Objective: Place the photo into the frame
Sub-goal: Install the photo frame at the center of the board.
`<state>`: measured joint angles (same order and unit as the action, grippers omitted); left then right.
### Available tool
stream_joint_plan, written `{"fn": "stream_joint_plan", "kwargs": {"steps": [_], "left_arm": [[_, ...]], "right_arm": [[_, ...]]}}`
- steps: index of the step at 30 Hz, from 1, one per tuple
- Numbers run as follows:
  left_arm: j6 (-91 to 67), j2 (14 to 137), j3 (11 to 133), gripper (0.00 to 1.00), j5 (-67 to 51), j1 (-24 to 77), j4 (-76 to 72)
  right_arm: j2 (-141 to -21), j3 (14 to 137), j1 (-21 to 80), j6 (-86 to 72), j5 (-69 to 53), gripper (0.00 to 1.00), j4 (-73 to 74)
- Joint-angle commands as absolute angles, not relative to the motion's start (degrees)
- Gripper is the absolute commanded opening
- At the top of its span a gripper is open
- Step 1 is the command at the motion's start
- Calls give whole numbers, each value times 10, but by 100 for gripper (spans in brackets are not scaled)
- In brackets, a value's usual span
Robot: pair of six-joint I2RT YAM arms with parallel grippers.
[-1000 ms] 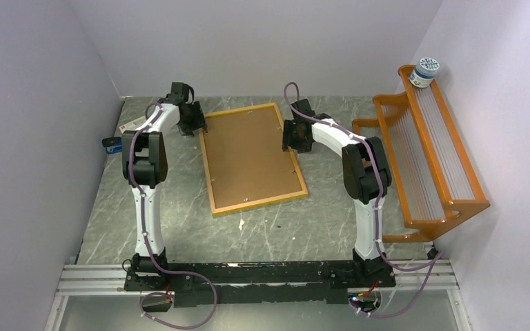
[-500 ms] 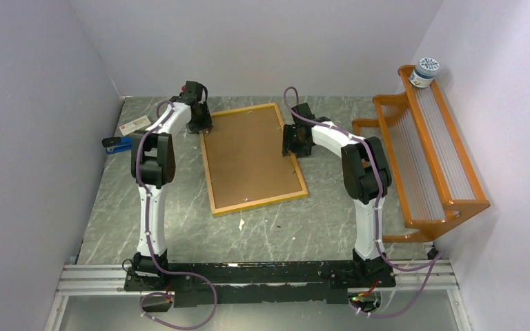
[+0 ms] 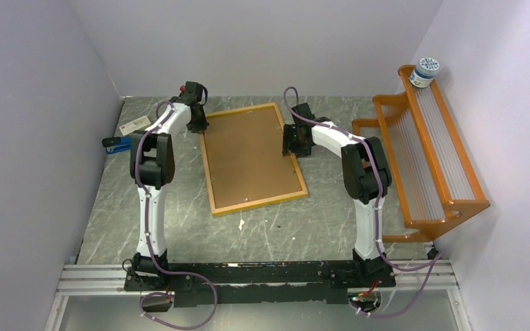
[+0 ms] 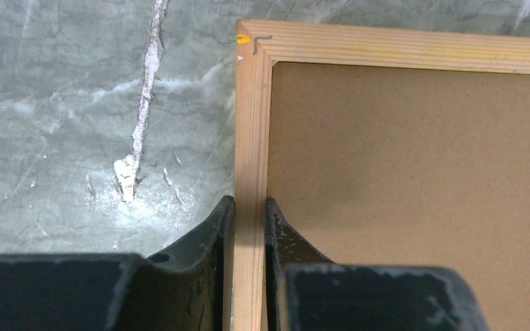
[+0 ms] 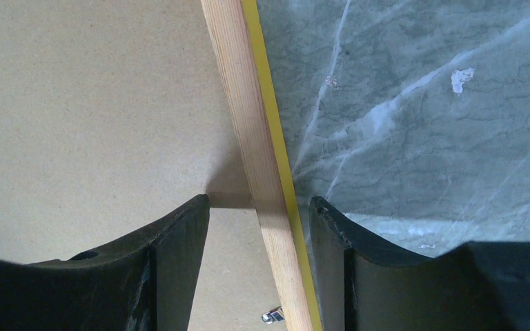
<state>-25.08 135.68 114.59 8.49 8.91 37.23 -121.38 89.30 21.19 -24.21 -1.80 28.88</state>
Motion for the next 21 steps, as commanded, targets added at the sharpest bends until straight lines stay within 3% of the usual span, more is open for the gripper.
{"fn": "stream_joint_plan", "kwargs": {"steps": [1, 5, 10, 21], "left_arm": [[-253, 1364, 1111, 6, 43, 98, 420], [-235, 1353, 1099, 3, 7, 98, 392], [-160, 1336, 1082, 10, -72, 97, 362], [-76, 1354, 1134, 19, -123, 88, 472]], "right_arm": [[-1201, 887, 211, -245, -21, 58, 276], [-1200, 888, 209, -247, -18, 58, 276], [-1201, 894, 208, -250, -19, 58, 280], [-1219, 900, 204, -250, -21, 58, 290]]}}
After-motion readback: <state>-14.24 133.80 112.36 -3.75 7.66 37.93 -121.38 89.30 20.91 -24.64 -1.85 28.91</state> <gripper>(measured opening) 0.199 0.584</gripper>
